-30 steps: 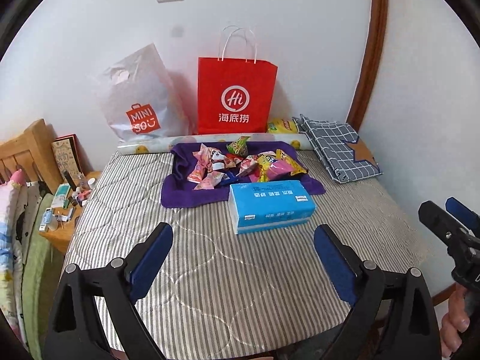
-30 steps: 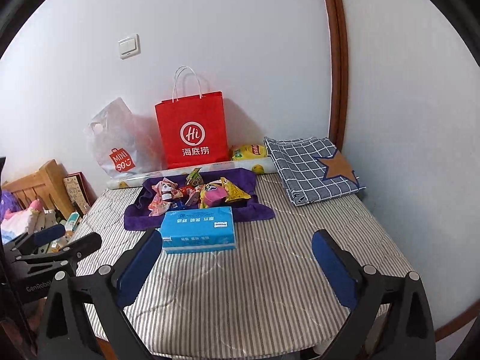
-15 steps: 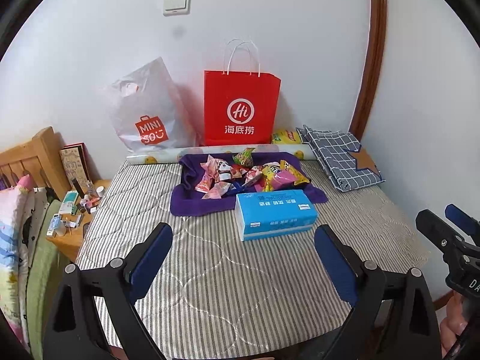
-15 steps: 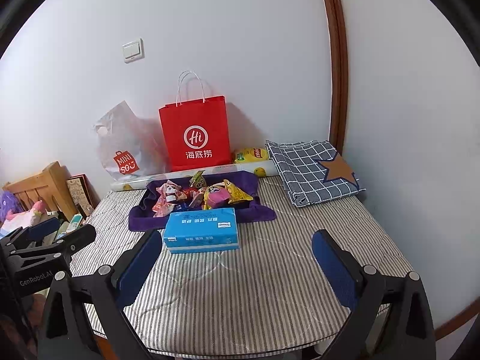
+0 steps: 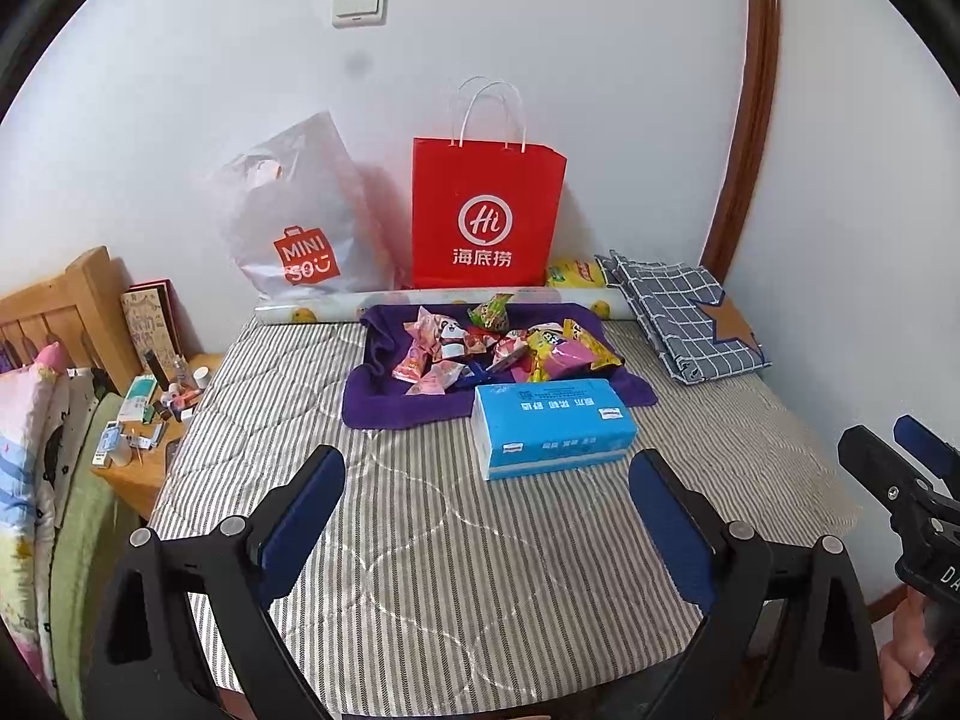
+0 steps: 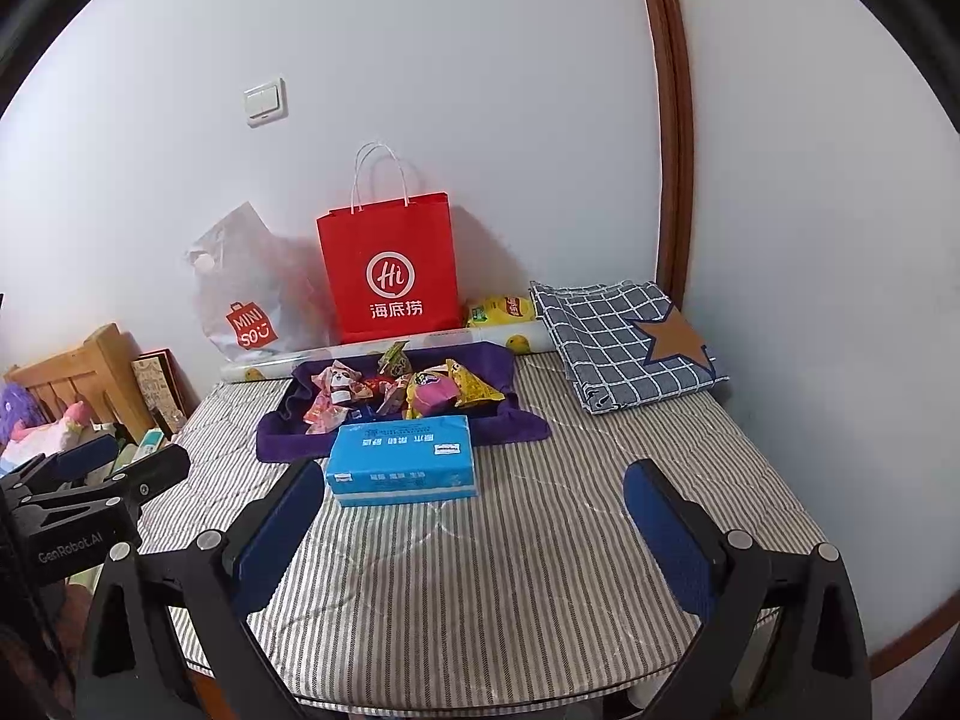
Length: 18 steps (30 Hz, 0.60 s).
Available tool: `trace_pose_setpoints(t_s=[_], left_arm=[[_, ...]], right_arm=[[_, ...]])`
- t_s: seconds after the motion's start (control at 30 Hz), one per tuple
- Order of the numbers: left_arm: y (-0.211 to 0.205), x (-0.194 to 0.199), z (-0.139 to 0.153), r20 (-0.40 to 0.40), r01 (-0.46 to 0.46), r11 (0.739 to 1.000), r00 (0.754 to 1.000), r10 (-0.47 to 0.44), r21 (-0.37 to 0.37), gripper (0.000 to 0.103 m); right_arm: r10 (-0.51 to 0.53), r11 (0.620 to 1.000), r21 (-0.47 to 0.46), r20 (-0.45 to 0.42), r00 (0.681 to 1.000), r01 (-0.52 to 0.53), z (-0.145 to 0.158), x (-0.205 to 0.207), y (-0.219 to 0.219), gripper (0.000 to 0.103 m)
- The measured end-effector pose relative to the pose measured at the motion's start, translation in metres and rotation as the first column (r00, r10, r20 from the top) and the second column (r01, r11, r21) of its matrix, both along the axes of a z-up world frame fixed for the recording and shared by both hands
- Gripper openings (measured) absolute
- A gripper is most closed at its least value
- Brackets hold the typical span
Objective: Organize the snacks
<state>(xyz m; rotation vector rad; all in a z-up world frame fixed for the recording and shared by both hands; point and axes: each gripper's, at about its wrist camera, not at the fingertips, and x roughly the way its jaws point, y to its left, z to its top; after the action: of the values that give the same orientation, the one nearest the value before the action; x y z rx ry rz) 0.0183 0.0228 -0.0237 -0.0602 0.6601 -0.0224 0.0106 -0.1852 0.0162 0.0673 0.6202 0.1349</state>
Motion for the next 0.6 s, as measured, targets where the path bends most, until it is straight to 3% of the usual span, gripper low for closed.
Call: trace_pose_setpoints(t_s=[0.6], left_arm=[[-0.0038,-0.0011,-0.0019,0.0,0.007,1.0,1.0,-0.007,0.003,0.095]], right_arm=[[0.0,1.0,-0.006,-0.001,1.0,0.0,0.0011,-0.002,0.0014,0.101]])
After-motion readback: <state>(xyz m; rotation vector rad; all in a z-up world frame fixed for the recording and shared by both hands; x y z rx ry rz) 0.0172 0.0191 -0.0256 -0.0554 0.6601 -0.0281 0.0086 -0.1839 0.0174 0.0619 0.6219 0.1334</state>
